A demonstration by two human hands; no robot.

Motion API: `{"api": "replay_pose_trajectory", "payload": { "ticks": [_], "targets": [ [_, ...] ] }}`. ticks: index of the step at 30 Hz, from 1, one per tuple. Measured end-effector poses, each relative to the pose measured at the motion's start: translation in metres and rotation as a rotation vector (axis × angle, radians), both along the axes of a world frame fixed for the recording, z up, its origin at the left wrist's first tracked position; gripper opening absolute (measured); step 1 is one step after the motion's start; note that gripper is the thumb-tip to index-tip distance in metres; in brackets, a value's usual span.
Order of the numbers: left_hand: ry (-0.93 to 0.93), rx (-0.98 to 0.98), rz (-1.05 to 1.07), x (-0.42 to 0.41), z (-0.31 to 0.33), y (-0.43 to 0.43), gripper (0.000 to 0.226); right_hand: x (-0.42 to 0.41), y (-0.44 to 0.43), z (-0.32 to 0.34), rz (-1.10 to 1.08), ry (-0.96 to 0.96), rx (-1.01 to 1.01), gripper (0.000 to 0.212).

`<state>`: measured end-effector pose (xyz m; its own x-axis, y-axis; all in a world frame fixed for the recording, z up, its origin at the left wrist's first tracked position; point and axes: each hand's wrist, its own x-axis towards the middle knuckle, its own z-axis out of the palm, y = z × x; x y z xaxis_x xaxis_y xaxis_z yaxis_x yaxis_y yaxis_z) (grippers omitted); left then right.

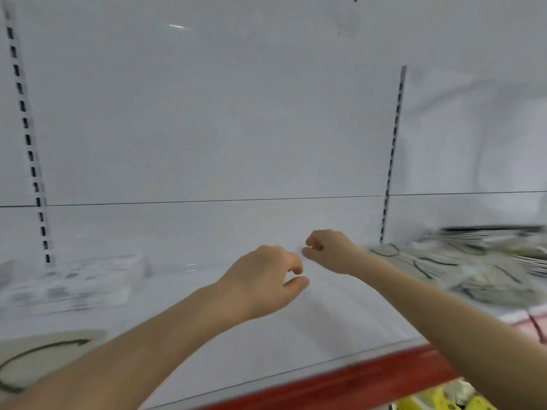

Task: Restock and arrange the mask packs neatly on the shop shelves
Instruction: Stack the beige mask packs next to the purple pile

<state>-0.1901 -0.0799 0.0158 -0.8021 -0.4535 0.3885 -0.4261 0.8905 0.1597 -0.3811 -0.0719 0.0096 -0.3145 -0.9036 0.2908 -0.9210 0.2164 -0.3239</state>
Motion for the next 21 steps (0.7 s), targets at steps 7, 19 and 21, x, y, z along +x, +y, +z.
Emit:
{"api": "replay_pose_trajectory", "payload": {
  "ticks": [7, 19, 21],
  "targets": [
    [0.014, 0.011, -0.113, -0.125, -0.009, 0.054, 0.033, -0.123, 0.094, 0.002, -0.104, 0.032, -0.033, 0.02],
    [-0.206, 0.091, 0.001, -0.23, -0.025, 0.093, 0.031, -0.23, 0.137, 0.019, -0.151, -0.012, 0.091, 0.04],
    [-0.273, 0.097, -0.018, -0.235, -0.029, 0.088, 0.036, -0.233, 0.135, 0.016, -0.183, 0.015, 0.156, 0.049]
  ]
}}
